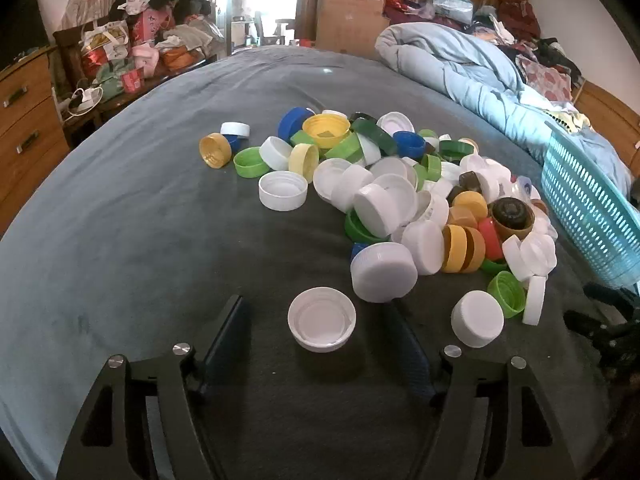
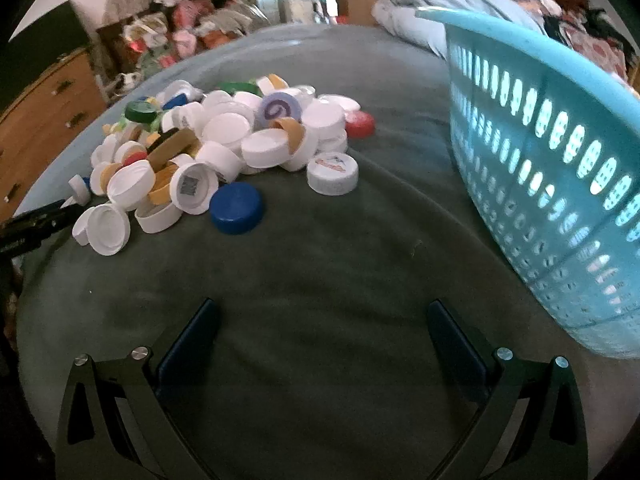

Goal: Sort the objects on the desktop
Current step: 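Close the left gripper on the white cap while the right gripper grasps a white printed cap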

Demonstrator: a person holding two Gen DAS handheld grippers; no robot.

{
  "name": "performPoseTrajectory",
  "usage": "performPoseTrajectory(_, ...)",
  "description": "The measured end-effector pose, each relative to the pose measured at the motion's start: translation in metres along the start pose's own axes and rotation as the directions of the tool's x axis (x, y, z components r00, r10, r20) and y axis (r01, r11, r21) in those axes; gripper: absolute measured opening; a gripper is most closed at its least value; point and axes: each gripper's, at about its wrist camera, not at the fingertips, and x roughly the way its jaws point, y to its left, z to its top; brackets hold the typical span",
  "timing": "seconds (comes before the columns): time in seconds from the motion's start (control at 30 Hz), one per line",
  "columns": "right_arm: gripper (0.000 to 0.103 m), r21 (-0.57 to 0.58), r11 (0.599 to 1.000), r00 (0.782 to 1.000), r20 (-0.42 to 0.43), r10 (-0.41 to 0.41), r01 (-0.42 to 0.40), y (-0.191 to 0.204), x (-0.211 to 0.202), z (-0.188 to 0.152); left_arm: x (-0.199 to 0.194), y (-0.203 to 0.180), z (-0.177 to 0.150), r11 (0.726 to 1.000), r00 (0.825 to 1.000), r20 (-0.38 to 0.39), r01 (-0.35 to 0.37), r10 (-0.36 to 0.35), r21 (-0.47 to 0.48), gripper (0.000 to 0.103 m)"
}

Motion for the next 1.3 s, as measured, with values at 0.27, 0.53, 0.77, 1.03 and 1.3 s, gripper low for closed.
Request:
performPoseTrajectory(0.27,0.101,-0.165,0.986,0.997,-0.075,-0.012,0.0,0.014,-0.025,0.037,-0.001,0.001,0.001,1.0,1.0,0.002,0.009,-0.009,-0.013,0.079)
performPoseTrajectory(0.53,0.089,-0.133,0.985,0.989,-0.111,0.095,-0.11,0.009,-0.047,0.076,-0.004,0.002,-0.001,0.999,1.0,0.011,-0.014,0.014,-0.029,0.088)
performPoseTrajectory(0.77,0.055,-0.133,0.989,0.995,-0.076,0.058,-0.068,0.025,-0.012,0.096,-0.007,0.008,-0.002,0.997,0.999,0.018,-0.05,0.051,-0.06,0.095)
performPoseTrajectory(1.03,0.05,-0.088,0.993,0.997,0.0,0.079,-0.078,0.005,0.002,0.076,-0.009,0.007,-0.001,0.995,0.996,0.038,-0.073,0.075,-0.062,0.094)
performPoseTrajectory(1.3,0.025,-0.06,0.995,0.997,-0.02,0.073,-0.075,-0.01,0.021,0.074,-0.01,0.01,-0.002,0.996,0.997,0.044,-0.059,0.062,-0.066,0.081)
